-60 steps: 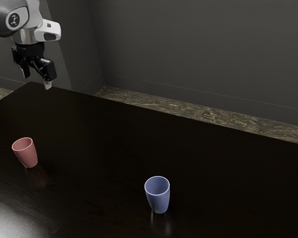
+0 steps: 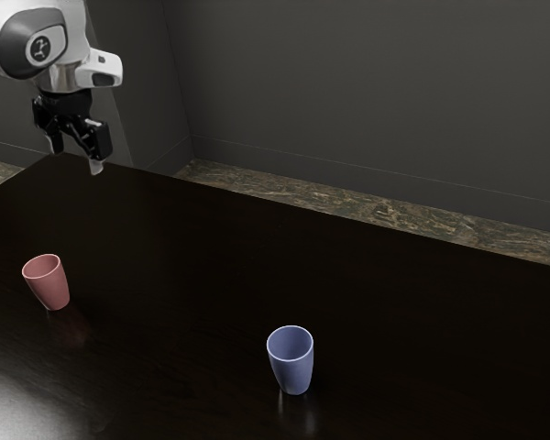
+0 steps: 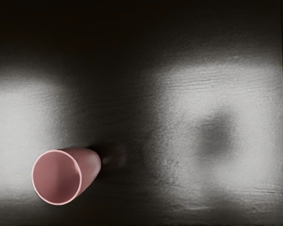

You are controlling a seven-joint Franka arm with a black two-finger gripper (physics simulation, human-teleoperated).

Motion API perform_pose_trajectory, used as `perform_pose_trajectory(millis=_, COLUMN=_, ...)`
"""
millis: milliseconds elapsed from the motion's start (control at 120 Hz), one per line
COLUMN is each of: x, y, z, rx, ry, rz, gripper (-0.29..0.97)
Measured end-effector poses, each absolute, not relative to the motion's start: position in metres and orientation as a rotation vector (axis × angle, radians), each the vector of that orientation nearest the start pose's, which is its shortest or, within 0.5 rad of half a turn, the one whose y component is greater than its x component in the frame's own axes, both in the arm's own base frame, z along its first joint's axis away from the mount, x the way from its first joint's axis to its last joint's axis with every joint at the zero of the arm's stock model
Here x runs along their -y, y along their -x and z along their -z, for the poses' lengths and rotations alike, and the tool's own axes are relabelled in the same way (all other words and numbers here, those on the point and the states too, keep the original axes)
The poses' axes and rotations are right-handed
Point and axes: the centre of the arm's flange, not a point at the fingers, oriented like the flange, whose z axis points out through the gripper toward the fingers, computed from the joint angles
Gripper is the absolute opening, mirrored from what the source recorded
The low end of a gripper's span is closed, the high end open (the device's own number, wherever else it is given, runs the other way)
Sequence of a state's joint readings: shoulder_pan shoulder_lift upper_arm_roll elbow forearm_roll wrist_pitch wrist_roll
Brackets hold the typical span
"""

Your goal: Place the left cup onto the right cup

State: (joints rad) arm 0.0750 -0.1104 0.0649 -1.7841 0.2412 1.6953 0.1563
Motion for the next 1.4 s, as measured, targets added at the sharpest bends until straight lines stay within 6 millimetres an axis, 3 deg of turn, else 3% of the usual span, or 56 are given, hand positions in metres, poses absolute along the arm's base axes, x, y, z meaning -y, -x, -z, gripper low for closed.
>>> perform_pose_trajectory(millis=225, x=-0.078, y=-0.542, z=-0.561, rx=-0.129, ry=2.912, rz=-0.068, gripper=0.68)
perform_pose_trajectory(millis=533, x=-0.078, y=-0.564, z=-0.516, rx=-0.130, ry=2.941, rz=-0.128, gripper=0.68)
perform_pose_trajectory(millis=608, x=-0.092, y=-0.569, z=-0.504, rx=-0.092, ry=2.954, rz=-0.132, gripper=0.68)
perform_pose_trajectory(millis=733, x=-0.145, y=-0.566, z=-0.491, rx=0.050, ry=2.976, rz=-0.138, gripper=0.68)
perform_pose_trajectory(millis=800, x=-0.162, y=-0.564, z=-0.485, rx=0.097, ry=2.984, rz=-0.142, gripper=0.68)
perform_pose_trajectory(millis=1000, x=-0.166, y=-0.567, z=-0.472, rx=0.116, ry=3.003, rz=-0.152, gripper=0.68)
perform_pose_trajectory(millis=1400, x=-0.205, y=-0.564, z=-0.439, rx=0.247, ry=3.049, rz=-0.202, gripper=0.68)
